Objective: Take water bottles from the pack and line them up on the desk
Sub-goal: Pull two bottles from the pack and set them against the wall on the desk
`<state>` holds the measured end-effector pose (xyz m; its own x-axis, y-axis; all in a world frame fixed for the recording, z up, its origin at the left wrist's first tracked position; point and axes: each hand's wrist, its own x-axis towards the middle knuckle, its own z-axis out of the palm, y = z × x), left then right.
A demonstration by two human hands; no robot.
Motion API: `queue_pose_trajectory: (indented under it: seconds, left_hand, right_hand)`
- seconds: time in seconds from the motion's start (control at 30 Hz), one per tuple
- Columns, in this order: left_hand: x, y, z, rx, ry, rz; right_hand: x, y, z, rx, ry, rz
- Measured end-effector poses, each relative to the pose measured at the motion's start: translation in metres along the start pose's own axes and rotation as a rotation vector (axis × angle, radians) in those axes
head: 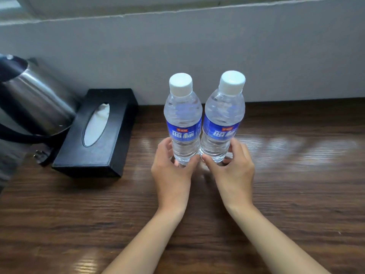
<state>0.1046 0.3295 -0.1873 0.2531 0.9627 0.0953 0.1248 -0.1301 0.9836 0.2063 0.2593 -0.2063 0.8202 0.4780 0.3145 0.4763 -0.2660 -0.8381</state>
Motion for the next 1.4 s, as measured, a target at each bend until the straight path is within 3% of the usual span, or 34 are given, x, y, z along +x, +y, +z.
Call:
queue_pose_trajectory:
  seconds: [0.63, 1.4]
  left_hand:
    - [0.085, -0.003, 0.033, 0.219, 0.02, 0.076]
    - [0.121, -0.006, 0.052, 0.364, -0.006, 0.095]
  right_hand:
    - [0.081, -0.002, 0.035, -0.128, -0.032, -0.015]
    - [0.116, -0.009, 0.062, -0.116, -0.002, 0.147]
